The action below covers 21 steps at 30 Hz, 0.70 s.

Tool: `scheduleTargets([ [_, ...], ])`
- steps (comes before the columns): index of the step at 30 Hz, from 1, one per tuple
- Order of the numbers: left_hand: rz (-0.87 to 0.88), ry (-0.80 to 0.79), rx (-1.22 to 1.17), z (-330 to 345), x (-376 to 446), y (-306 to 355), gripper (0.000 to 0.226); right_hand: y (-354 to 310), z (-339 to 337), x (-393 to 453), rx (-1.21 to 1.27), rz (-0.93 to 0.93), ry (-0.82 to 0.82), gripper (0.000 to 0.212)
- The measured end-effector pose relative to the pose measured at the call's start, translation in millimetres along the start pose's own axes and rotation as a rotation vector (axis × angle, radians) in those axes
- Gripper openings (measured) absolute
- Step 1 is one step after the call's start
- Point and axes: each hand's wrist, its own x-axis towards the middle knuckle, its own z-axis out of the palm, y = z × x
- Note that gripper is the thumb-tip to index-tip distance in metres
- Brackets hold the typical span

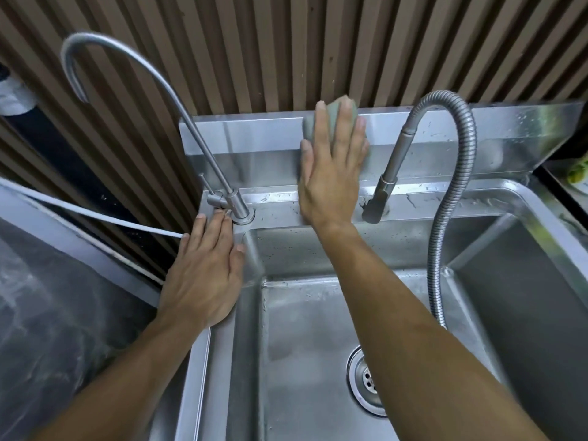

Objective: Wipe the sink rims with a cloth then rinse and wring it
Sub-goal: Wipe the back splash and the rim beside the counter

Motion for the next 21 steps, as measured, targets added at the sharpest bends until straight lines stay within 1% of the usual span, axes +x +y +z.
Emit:
scheduleTargets([
  [1,0.002,0.002,0.004,0.4,-0.1,-0.3,0.072,6.3,-2.4,5.2,0.002,0.080,0.057,0.054],
  [2,0.004,0.001,0.012,0.7,-0.3,-0.5,0.072,9.5,-3.9,9.9,0.054,0.210,0.116,0.055],
  [3,0.005,0.000,0.019,0.8,-0.2,-0.4,0.071,7.2,-4.8,13.7,0.125,0.348,0.148,0.056],
  [4,0.001,-0.001,0.022,1.1,-0.1,-0.8,0.071,-0.4,-4.8,15.5,0.173,0.436,0.153,0.057],
  [5,-0.005,-0.004,0.025,1.4,-0.2,-1.0,0.071,-10.2,-4.0,13.2,0.178,0.430,0.129,0.058],
  [6,-0.011,-0.007,0.028,1.3,-0.4,-0.7,0.071,-16.9,-0.8,6.6,0.146,0.337,0.088,0.057],
  [8,-0.022,-0.005,0.032,1.1,-0.7,-0.1,0.072,-18.3,7.3,-9.0,0.059,0.020,-0.021,0.054],
  [9,-0.028,-0.004,0.030,1.0,-0.6,0.0,0.073,-11.5,8.0,-11.6,0.028,-0.086,-0.049,0.052],
  [10,-0.031,-0.004,0.031,1.3,-0.3,-0.3,0.073,-1.6,7.3,-9.6,0.002,-0.121,-0.042,0.051],
  [11,-0.033,-0.004,0.034,1.3,-0.1,-0.6,0.073,7.4,5.3,-5.5,-0.024,-0.082,-0.008,0.051],
  [12,-0.035,-0.005,0.039,1.1,0.0,-0.4,0.074,13.7,2.3,-0.1,-0.021,0.020,0.045,0.052],
  [14,-0.040,-0.004,0.043,1.2,-0.2,0.8,0.073,15.3,-3.2,9.8,0.066,0.263,0.120,0.054],
  [15,-0.042,0.000,0.042,1.0,-0.4,1.7,0.073,10.4,-3.0,12.4,0.105,0.342,0.127,0.056],
  [16,-0.044,0.003,0.042,0.7,-1.0,2.5,0.074,3.5,-1.9,13.0,0.123,0.367,0.122,0.056],
  [17,-0.045,0.004,0.043,0.1,-1.6,3.5,0.074,-2.4,-0.1,11.4,0.119,0.338,0.109,0.055],
  [18,-0.046,0.004,0.044,0.0,-2.1,3.6,0.073,-5.8,2.3,8.7,0.095,0.260,0.093,0.054],
  [21,-0.044,0.003,0.047,-0.5,-2.6,3.1,0.073,-0.6,6.7,2.3,-0.025,-0.041,0.038,0.049],
])
